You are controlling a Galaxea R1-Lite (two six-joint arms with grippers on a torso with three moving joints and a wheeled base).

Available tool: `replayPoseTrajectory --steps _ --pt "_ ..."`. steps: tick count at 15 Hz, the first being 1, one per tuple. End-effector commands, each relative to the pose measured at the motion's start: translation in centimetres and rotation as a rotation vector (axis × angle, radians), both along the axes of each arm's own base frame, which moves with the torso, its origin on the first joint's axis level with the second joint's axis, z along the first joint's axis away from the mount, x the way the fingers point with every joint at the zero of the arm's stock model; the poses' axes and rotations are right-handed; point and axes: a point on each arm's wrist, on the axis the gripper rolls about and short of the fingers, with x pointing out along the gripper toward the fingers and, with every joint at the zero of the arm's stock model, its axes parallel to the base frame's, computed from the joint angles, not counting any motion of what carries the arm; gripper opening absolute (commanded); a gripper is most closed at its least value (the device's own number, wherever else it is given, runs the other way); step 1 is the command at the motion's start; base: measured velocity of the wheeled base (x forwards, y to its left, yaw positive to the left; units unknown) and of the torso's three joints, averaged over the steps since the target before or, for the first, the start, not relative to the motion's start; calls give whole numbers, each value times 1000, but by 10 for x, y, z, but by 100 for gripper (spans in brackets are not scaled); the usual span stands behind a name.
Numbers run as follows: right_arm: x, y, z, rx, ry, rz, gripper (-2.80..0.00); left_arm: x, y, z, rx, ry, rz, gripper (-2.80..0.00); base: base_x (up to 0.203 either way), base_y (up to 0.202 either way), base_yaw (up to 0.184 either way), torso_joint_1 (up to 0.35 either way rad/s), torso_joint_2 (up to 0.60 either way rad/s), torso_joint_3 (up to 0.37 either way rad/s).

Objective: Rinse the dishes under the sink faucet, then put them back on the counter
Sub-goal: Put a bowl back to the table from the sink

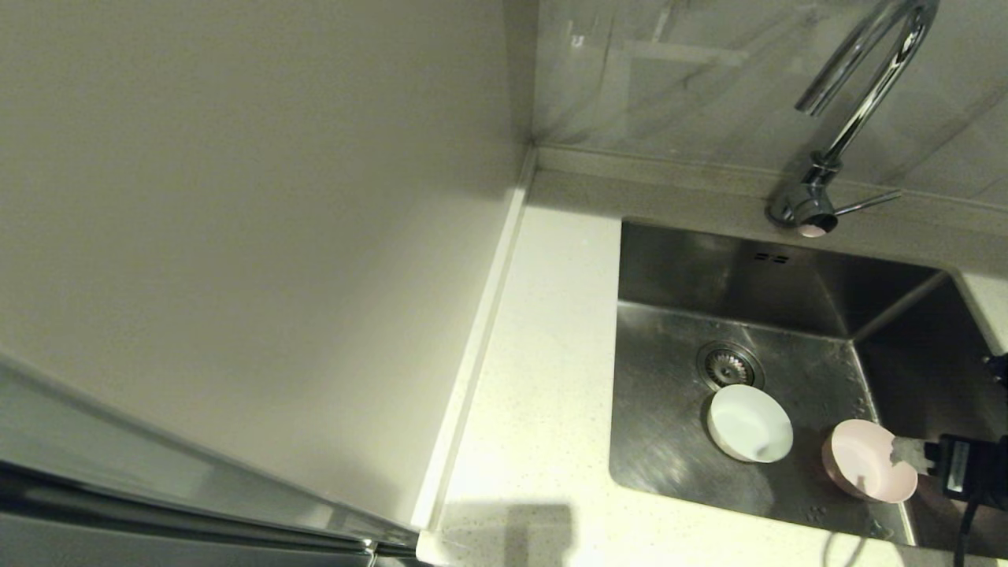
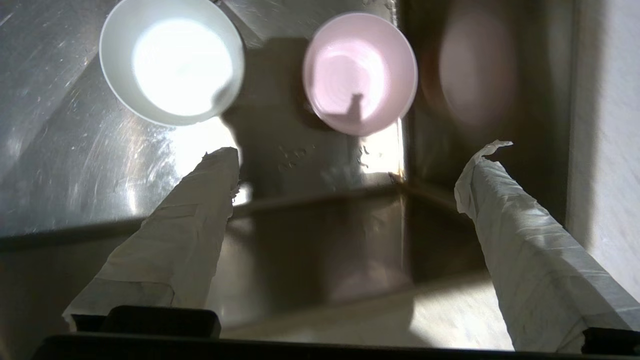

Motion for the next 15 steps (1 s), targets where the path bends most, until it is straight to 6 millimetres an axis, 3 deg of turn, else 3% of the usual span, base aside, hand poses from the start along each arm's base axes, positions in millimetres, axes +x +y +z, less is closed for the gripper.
replayPoseTrajectory --steps 1,15 --pt "21 8 -18 -17 58 27 0 0 0 0 0 -3 1 -280 0 0 0 0 0 0" --pt "42 11 -37 -27 71 27 0 0 0 0 -1 -4 1 -280 0 0 0 0 0 0"
